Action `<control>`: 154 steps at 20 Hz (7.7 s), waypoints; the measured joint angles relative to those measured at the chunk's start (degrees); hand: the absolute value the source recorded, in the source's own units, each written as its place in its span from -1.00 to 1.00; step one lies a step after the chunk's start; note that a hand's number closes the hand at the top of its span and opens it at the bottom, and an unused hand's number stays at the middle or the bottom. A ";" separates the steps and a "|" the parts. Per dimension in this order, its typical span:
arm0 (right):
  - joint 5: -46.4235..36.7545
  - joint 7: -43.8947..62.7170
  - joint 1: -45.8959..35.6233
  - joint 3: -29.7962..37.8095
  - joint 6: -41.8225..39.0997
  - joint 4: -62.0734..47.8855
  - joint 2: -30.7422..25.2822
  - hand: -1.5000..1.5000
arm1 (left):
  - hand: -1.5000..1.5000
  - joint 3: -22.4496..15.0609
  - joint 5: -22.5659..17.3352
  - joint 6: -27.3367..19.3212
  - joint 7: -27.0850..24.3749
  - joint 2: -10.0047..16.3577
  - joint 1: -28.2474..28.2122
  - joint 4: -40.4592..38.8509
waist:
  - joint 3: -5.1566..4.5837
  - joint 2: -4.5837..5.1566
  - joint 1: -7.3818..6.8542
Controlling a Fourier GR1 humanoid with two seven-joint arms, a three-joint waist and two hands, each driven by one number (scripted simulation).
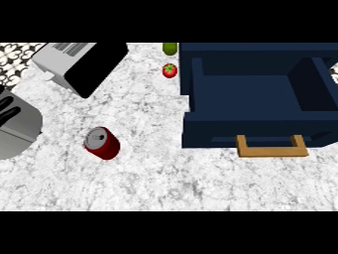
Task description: Pick up the can, place it into the drawer and close the drawer
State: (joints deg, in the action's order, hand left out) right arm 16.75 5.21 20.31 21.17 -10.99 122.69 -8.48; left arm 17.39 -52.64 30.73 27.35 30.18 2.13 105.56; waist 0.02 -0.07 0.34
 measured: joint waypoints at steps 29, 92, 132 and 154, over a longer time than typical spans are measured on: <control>5.54 -1.63 4.98 11.85 -13.68 -0.06 4.34 -1.00 | -1.00 -10.36 26.33 -0.92 -11.65 -15.80 6.72 -20.23 | -0.04 0.07 0.10; 15.06 8.62 5.40 21.63 -19.38 6.54 7.95 -1.00 | 1.00 -0.70 43.89 -2.65 -53.65 -22.86 30.19 -80.25 | 0.03 -0.28 -0.71; 14.55 7.56 6.12 18.13 -16.80 7.19 8.03 -1.00 | 1.00 -21.52 39.16 -56.03 -15.69 -30.15 48.15 -35.07 | 0.00 0.10 0.72; 13.50 9.97 3.18 16.41 -14.58 8.94 7.31 -1.00 | 1.00 -31.15 22.32 -66.23 -24.74 -30.18 73.37 -63.44 | 0.04 0.46 2.43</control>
State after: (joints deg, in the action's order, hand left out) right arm 30.25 15.18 23.49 37.57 -25.57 131.63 -1.17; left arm -13.75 -30.32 -35.50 2.61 0.00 75.51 42.13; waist 0.06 0.39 2.78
